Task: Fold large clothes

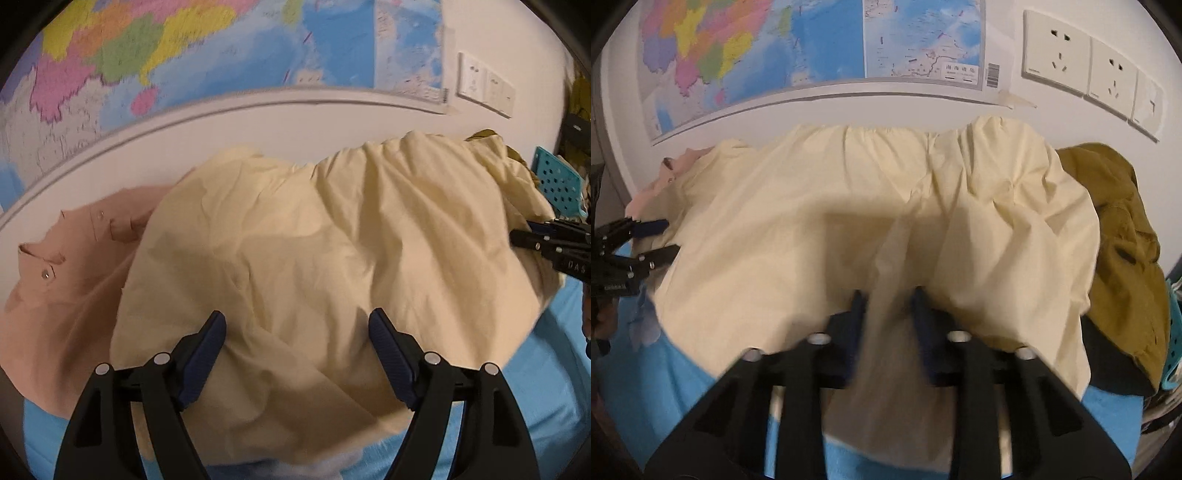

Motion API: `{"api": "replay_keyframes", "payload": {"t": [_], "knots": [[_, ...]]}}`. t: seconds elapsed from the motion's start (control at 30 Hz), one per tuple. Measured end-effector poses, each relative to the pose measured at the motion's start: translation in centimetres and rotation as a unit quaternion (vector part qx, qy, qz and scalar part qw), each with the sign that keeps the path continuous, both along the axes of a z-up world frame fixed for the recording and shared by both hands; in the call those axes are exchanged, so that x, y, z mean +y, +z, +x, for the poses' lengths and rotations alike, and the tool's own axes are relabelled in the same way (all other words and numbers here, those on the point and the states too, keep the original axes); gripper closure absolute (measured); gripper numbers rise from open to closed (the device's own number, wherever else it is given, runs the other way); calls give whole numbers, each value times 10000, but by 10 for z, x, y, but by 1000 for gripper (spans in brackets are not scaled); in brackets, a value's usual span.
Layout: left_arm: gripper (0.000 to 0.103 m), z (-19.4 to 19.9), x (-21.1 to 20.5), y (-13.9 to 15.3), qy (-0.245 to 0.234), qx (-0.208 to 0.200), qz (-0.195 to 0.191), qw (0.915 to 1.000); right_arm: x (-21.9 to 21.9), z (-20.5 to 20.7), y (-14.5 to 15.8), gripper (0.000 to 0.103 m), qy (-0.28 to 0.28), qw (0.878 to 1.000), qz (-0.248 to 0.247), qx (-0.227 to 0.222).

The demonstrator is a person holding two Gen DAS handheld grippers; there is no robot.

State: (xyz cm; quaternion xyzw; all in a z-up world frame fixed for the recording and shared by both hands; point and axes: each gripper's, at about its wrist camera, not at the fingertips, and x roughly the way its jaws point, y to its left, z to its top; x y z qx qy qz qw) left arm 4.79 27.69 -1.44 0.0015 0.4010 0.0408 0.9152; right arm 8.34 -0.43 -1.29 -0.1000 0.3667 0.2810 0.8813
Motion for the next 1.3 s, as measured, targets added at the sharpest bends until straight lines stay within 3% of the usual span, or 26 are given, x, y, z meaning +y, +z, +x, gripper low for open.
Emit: {"api": "replay_keyframes", "payload": {"t": [0.1,0.27,0.33,0.4,0.5,0.6,0.7,0.87,1.0,1.1,1.13,1.17,1.2,1.23,1.27,1.3], "knots": [[26,7,3,-2,62,28,-4,10000,11,10,-1,93,-52,9999,-109,-74],[26,10,4,3,177,56,-69,9998,0,15,0,90,-196,9993,260,191],[26,0,8,8,176,27,-241,9996,-9,9,6,73,-184,9983,481,282],[26,-10,13,15,161,-113,-397,9990,-24,-4,15,46,-81,9959,824,364],[26,-43,28,26,216,-330,-661,9970,-52,-27,24,38,-80,9920,1193,404],[25,-75,47,29,276,-427,-1115,9925,-84,-40,22,23,-135,9800,1795,854],[24,-99,59,17,273,-236,-1491,9882,-110,-51,0,18,-296,9614,2328,1433],[24,-106,61,-22,173,315,-2406,9700,-121,-40,-49,15,-687,9350,2677,2223],[22,-82,61,-43,274,389,-2939,9547,-113,-17,-66,9,-956,9244,2867,2327],[20,-63,63,-45,486,294,-3261,9436,-97,-4,-65,5,-1165,9288,2850,2061],[20,-59,64,-45,569,218,-3370,9395,-92,-1,-65,6,-1216,9290,2857,2014],[25,-55,64,-46,563,196,-3469,9360,-91,1,-65,18,-1229,9297,2845,1990],[35,-52,64,-47,558,223,-3607,9308,-89,3,-66,39,-1202,9282,2879,2029],[51,-47,63,-50,548,281,-3810,9225,-88,4,-65,46,-1167,9251,2962,2068],[61,-47,62,-48,614,241,-3870,9197,-89,4,-63,65,-1141,9263,2966,2025],[68,-50,59,-43,620,166,-3759,9244,-92,2,-58,74,-1095,9274,2990,1964]]}}
